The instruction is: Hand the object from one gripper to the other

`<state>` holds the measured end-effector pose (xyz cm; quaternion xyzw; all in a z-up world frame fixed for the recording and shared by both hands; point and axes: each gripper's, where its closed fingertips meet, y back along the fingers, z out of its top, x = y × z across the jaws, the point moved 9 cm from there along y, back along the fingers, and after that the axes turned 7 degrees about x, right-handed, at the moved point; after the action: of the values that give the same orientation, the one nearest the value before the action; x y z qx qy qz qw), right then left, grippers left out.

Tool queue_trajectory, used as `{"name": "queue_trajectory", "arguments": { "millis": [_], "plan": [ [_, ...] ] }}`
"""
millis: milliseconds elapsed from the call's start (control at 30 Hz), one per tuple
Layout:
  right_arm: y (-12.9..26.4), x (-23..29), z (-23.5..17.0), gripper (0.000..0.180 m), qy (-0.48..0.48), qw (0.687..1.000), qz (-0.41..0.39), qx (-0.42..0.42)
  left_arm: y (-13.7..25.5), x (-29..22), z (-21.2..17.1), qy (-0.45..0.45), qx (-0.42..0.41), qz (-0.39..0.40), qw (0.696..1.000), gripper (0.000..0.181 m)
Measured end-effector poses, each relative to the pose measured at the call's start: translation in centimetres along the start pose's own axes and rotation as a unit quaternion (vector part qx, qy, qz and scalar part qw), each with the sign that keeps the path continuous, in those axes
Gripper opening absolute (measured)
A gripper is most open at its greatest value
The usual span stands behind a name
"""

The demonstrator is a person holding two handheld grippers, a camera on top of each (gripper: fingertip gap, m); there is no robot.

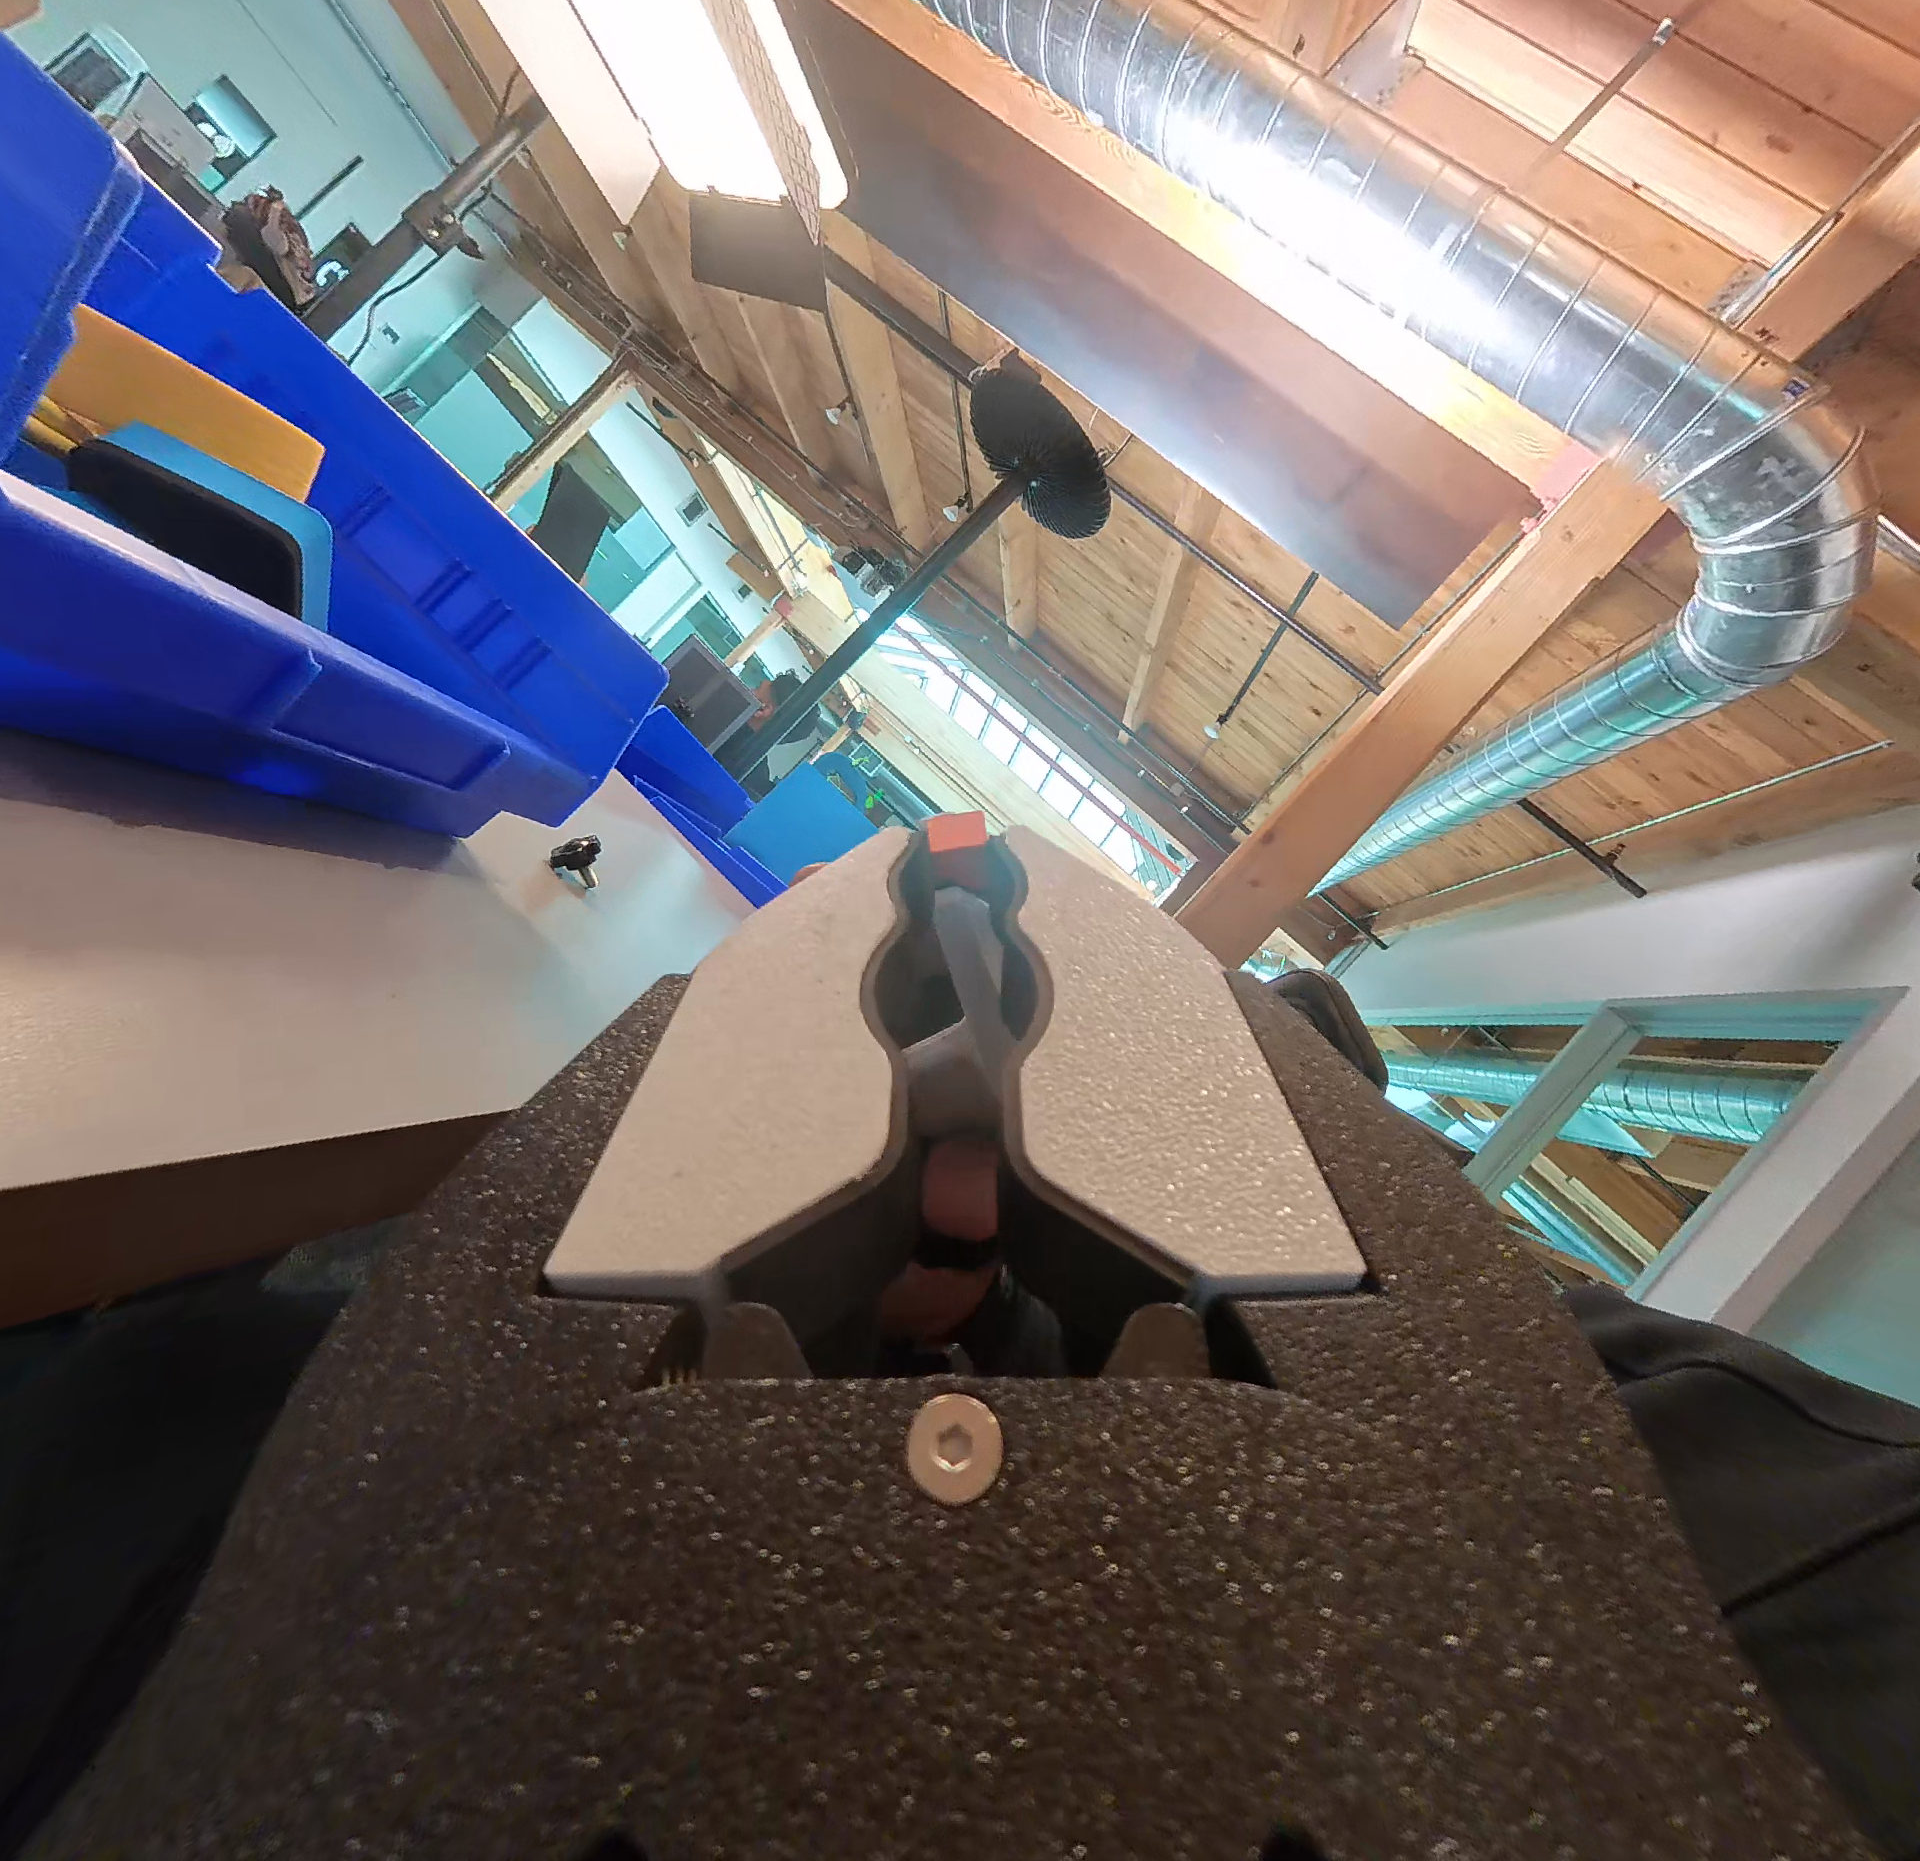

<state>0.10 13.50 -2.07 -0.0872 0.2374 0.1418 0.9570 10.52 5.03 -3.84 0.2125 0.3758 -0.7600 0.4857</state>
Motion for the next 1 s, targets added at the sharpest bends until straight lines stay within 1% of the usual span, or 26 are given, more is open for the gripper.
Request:
{"name": "queue_trajectory", "arguments": {
  "millis": [233, 367, 533, 667, 733, 800, 867, 1000],
  "plan": [
    [1.0, -0.6, -0.3, 0.010, -0.008, 1.000, -0.024, 0.015, -1.3, 0.4, -0.1, 0.000, 0.024, -0.013, 1.000, 0.011],
    [2.0, -1.4, -0.3, 0.010, -0.035, 0.999, -0.031, 0.023, -2.5, 0.4, -0.2, -0.021, 0.049, -0.019, 0.998, 0.011],
    [3.6, -2.6, -0.3, 0.010, -0.098, 0.994, -0.036, 0.025, -4.0, 0.2, 0.0, -0.081, 0.084, -0.016, 0.993, 0.015],
    [5.1, -3.8, -0.5, 0.010, -0.170, 0.985, -0.038, 0.020, -4.9, 0.1, 0.5, -0.123, 0.094, -0.030, 0.988, 0.019],
    [5.8, -4.4, -0.7, 0.010, -0.222, 0.975, -0.022, 0.016, -5.2, 0.2, 0.9, -0.159, 0.099, -0.037, 0.982, 0.021],
    [6.4, -4.9, -1.0, 0.010, -0.289, 0.957, 0.008, 0.010, -5.4, 0.1, 1.2, -0.226, 0.108, -0.033, 0.968, 0.023],
    [7.1, -5.3, -1.2, 0.010, -0.342, 0.939, 0.027, 0.005, -5.8, 0.0, 1.2, -0.304, 0.123, -0.029, 0.944, 0.027],
    [7.9, -5.4, -1.5, 0.010, -0.435, 0.897, 0.079, 0.003, -6.6, 0.0, 0.3, -0.456, 0.152, -0.029, 0.877, 0.034]
  ]
}}
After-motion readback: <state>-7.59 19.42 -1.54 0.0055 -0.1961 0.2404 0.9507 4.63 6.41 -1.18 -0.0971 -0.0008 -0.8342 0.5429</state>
